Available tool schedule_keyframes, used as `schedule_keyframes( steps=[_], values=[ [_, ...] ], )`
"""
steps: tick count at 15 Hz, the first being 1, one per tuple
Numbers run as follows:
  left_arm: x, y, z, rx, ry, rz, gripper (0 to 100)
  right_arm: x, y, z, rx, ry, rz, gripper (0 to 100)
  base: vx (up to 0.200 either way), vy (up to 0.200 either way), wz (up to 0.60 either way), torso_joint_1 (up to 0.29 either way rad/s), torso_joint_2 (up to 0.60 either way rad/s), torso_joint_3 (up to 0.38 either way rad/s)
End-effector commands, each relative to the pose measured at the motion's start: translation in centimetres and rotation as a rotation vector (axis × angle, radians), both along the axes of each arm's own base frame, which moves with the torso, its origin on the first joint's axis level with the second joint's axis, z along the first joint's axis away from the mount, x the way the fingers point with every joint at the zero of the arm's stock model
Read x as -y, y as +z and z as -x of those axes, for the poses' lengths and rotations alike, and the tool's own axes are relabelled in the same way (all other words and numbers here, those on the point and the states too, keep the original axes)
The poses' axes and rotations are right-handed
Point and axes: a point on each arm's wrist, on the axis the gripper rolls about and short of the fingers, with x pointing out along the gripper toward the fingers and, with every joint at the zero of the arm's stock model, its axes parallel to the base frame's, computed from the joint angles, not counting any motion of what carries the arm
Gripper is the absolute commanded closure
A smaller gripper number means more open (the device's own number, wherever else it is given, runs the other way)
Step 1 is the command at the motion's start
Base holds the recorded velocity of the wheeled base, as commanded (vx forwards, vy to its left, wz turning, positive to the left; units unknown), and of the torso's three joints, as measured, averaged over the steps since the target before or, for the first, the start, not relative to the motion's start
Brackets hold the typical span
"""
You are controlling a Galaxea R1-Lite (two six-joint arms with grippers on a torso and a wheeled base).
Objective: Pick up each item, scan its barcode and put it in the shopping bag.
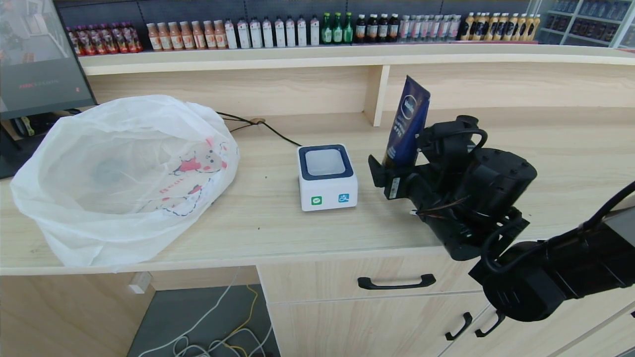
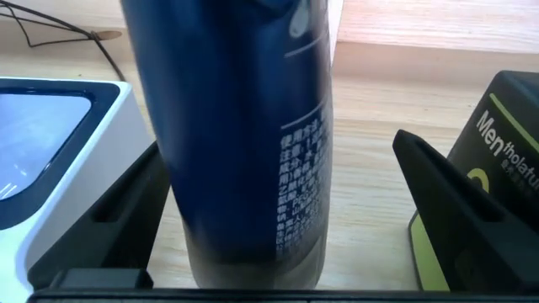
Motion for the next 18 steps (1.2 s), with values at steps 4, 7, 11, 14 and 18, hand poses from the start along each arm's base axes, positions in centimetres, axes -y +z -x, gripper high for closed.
schedule_keyframes(
  steps=[4, 7, 11, 14, 18],
  values=[
    [0.0, 0.0, 0.0, 0.0, -0.002, 0.0, 0, -0.9, 1.6, -0.4, 0.059, 0.016, -0.025, 0, 0.0, 0.0, 0.0, 0.0, 0.0, 0.0],
    [0.0, 0.0, 0.0, 0.0, 0.0, 0.0, 0, -1.2, 1.1, 0.0, 0.041, 0.028, -0.017, 100, 0.0, 0.0, 0.0, 0.0, 0.0, 0.0],
    [0.0, 0.0, 0.0, 0.0, 0.0, 0.0, 0, -0.9, 1.0, 0.4, 0.026, 0.033, -0.036, 100, 0.0, 0.0, 0.0, 0.0, 0.0, 0.0],
    [0.0, 0.0, 0.0, 0.0, 0.0, 0.0, 0, -0.8, 0.9, 0.5, 0.025, 0.032, -0.037, 100, 0.0, 0.0, 0.0, 0.0, 0.0, 0.0],
    [0.0, 0.0, 0.0, 0.0, 0.0, 0.0, 0, -0.8, 1.2, 0.6, 0.03, 0.033, -0.039, 100, 0.0, 0.0, 0.0, 0.0, 0.0, 0.0]
  ],
)
